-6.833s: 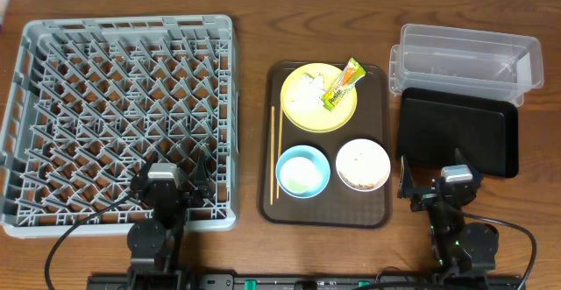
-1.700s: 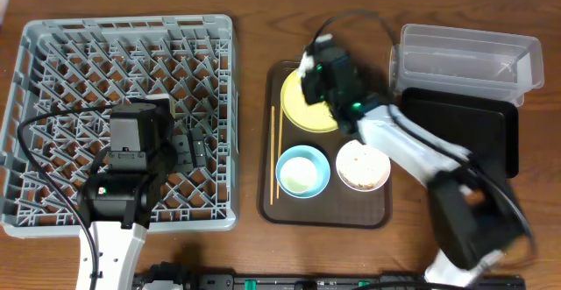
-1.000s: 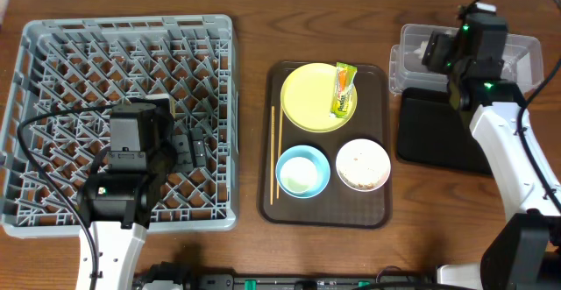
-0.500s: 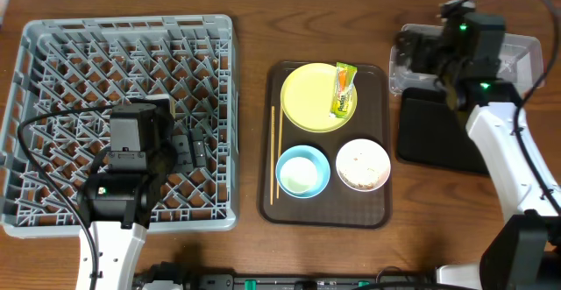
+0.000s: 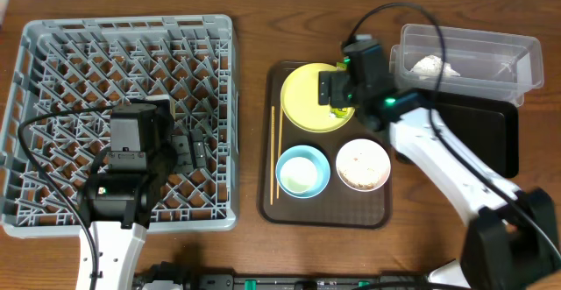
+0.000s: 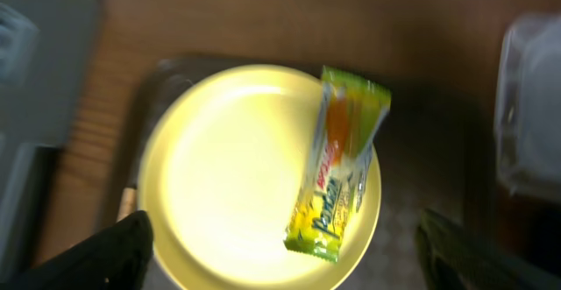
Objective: Sort waste into correct bins and load items into the dishwasher
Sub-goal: 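Move the right gripper back to the plate and grasp the snack wrapper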
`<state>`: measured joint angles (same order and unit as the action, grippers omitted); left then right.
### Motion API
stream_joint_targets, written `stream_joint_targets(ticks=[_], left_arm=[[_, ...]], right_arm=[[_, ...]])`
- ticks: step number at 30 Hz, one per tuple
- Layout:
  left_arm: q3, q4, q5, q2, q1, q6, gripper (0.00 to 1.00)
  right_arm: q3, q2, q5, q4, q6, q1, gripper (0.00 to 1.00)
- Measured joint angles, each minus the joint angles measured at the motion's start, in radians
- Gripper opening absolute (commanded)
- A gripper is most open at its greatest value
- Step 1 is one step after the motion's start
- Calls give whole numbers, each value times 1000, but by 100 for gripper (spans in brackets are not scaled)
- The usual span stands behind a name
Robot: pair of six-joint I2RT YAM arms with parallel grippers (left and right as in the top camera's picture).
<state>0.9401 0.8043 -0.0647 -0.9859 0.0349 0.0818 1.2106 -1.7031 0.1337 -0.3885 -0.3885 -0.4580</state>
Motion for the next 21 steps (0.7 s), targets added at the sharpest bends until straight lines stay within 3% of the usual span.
stream_joint_targets(ticks=[8,21], left_arm=[[0,1,0,0,0,0,93],[0,1,0,0,0,0,94]], right_arm=[[-8,-180,80,-3,-161,-11,89],[-10,-227,93,77,-204,-11,89]])
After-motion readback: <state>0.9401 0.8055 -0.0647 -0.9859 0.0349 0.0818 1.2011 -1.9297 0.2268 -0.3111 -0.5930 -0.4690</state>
